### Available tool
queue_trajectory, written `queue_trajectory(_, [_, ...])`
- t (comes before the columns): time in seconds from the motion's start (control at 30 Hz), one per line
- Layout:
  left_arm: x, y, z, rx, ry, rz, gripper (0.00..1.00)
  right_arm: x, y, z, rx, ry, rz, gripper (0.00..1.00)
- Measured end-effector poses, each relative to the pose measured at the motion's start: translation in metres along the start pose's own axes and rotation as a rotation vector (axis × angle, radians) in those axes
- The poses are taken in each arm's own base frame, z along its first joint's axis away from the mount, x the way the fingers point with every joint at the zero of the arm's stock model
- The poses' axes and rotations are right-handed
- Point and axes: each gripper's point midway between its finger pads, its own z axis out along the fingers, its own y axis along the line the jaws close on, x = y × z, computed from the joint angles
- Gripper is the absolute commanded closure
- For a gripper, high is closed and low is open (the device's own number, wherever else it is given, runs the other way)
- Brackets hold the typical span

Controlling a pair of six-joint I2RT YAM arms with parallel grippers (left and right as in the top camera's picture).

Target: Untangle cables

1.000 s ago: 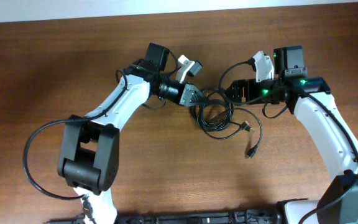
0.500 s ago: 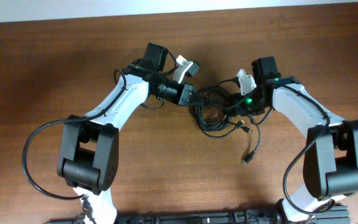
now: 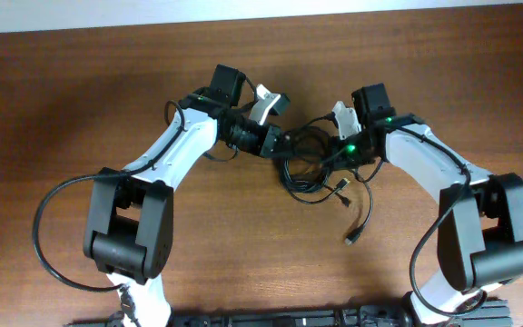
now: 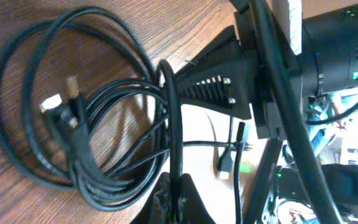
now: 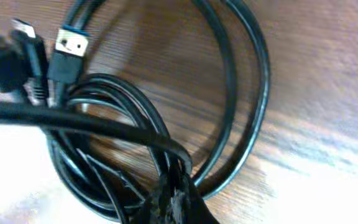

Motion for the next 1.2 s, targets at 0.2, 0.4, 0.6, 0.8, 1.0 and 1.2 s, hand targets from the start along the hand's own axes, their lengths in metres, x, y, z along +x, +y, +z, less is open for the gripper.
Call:
queue_trajectory(0.2, [0.004, 0.010, 0.000, -0.058, 0.015, -0.014, 1.00, 0.008, -0.020, -0.001, 0.122, 0.025, 0.079, 0.94])
queue_trajectory(0.4, [0.005, 0.017, -0.002, -0.093, 0.017, -0.019, 1.00, 0.012, -0.025, -0.002, 0.148, 0.037, 0.092, 0.58])
queue_trajectory(0.6, [0.004, 0.022, -0.006, -0.105, 0.010, -0.027, 1.00, 0.007, -0.007, 0.000, 0.047, 0.022, 0.090, 0.42])
queue_trajectory(0.8, [0.004, 0.021, -0.006, -0.101, 0.009, -0.026, 1.00, 0.007, 0.004, 0.000, -0.020, 0.026, 0.089, 0.44])
queue_trajectory(1.0, [-0.013, 0.000, -0.005, 0.025, -0.052, 0.037, 1.00, 0.006, 0.005, 0.000, -0.026, 0.026, 0.090, 0.48])
queue_trajectory(1.2, [-0.021, -0.022, -0.010, 0.130, -0.084, 0.079, 1.00, 0.003, 0.005, 0.001, -0.028, 0.010, 0.084, 0.68])
